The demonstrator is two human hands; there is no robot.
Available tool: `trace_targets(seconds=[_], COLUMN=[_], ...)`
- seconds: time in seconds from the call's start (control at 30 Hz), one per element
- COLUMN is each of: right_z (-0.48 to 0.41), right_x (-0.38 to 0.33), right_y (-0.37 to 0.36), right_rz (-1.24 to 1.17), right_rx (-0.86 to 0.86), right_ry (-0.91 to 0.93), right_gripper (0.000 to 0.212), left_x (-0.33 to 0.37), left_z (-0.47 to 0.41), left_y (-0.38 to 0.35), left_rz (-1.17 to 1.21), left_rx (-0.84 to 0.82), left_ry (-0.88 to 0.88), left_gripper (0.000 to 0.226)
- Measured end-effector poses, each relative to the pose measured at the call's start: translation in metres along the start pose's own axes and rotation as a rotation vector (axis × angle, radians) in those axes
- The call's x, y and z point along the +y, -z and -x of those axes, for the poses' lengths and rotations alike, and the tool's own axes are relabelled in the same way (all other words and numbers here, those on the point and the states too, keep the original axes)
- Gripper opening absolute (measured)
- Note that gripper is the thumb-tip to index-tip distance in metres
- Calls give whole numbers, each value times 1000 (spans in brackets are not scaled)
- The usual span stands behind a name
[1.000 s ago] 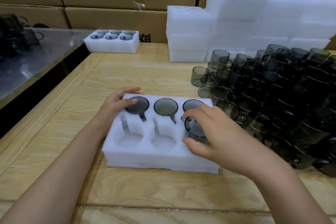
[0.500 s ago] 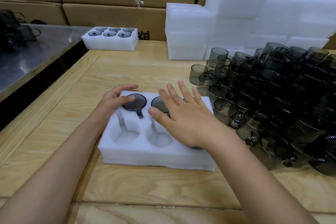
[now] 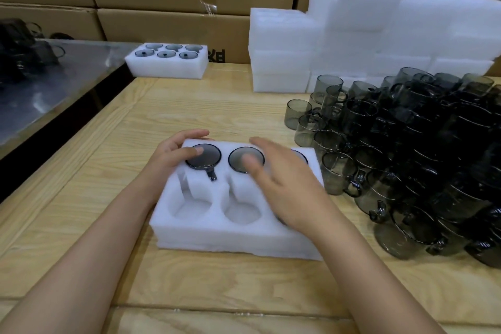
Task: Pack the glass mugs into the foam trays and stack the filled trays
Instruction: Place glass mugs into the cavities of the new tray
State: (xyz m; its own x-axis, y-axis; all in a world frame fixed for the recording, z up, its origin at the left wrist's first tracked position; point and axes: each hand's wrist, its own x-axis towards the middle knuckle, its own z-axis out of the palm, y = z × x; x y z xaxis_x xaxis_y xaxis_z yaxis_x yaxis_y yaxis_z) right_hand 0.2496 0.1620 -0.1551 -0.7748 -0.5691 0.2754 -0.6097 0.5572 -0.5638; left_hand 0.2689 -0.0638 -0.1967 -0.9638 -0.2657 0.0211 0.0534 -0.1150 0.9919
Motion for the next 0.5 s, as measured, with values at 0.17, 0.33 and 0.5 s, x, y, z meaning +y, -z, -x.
trace_targets(seconds=[0.17, 0.33, 0.5], right_z=[10, 17, 18], right_x=[34, 47, 40], right_y=[39, 52, 48], right_rz=[214, 432, 441], right_rx=[520, -42, -70], right_ry=[-178, -487, -440], right_gripper=[22, 35, 10], left_x=[0, 5, 11], left_z=[-1, 0, 2], left_y=[2, -4, -9], left_rz=[-82, -154, -176], left_rx=[47, 94, 108], left_ry=[-40, -56, -82], left_gripper=[40, 48, 40])
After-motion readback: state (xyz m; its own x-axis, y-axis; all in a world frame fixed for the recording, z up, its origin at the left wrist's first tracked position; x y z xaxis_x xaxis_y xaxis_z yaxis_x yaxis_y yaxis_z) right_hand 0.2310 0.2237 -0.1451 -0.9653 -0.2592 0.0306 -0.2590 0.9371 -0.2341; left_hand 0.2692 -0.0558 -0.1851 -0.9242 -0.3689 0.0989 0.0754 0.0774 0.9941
